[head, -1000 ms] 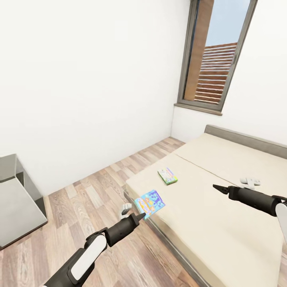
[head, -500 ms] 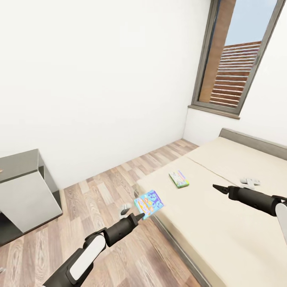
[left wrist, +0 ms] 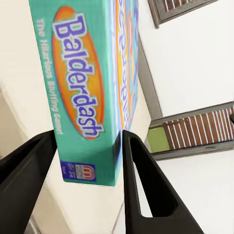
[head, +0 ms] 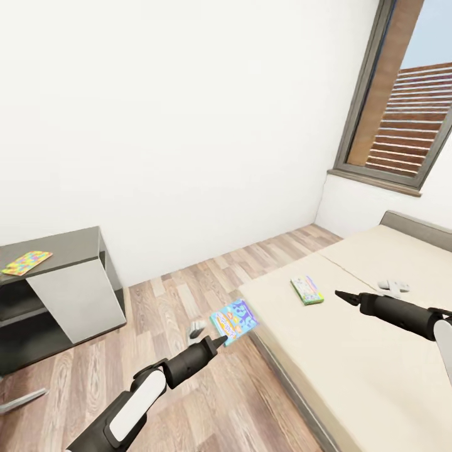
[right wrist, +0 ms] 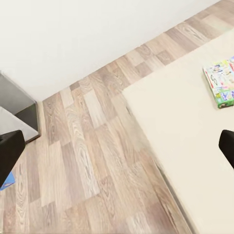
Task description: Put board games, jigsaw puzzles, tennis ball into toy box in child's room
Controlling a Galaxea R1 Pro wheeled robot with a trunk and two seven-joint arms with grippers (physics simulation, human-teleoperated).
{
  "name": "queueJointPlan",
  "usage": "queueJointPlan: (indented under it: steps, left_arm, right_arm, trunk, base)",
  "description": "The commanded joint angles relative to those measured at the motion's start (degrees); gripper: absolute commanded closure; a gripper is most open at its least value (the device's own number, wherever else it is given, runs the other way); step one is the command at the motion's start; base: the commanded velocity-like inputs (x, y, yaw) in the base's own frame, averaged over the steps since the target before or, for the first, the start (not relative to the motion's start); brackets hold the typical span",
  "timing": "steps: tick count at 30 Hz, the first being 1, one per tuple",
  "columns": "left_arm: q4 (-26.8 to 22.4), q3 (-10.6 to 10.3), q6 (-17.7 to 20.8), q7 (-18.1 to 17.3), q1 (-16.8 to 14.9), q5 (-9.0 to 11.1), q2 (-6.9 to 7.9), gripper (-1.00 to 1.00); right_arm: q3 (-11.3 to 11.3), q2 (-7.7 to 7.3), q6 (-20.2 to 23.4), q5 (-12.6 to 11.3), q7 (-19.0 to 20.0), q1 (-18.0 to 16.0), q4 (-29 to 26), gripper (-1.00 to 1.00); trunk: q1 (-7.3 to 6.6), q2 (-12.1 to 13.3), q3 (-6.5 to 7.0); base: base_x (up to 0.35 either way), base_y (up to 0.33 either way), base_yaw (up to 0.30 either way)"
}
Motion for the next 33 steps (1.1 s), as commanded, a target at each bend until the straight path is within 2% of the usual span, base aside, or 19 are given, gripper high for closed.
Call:
queueJointPlan:
  steps: [1, 33]
  left_arm:
    - [0.00, -0.10, 0.22, -0.01, -0.07, 0.61, 0.04, 1.00]
    - [0.24, -0.10, 0.24, 0.06, -0.10, 0.66, -0.04, 1.00]
  right_arm:
    - [-0.09, -0.01, 0.26, 0.34, 0.48, -0.04, -0.04, -1.00]
    - [-0.41, -0.01, 0.23, 0.34, 0.48, -0.04, -0.04, -1.00]
  trunk:
    - [-0.22, 0.36, 0.11]
    - [-7.24, 13.19, 5.85]
  base:
    - [0.000, 0.000, 0.285]
    - [0.000, 0.000, 0.281]
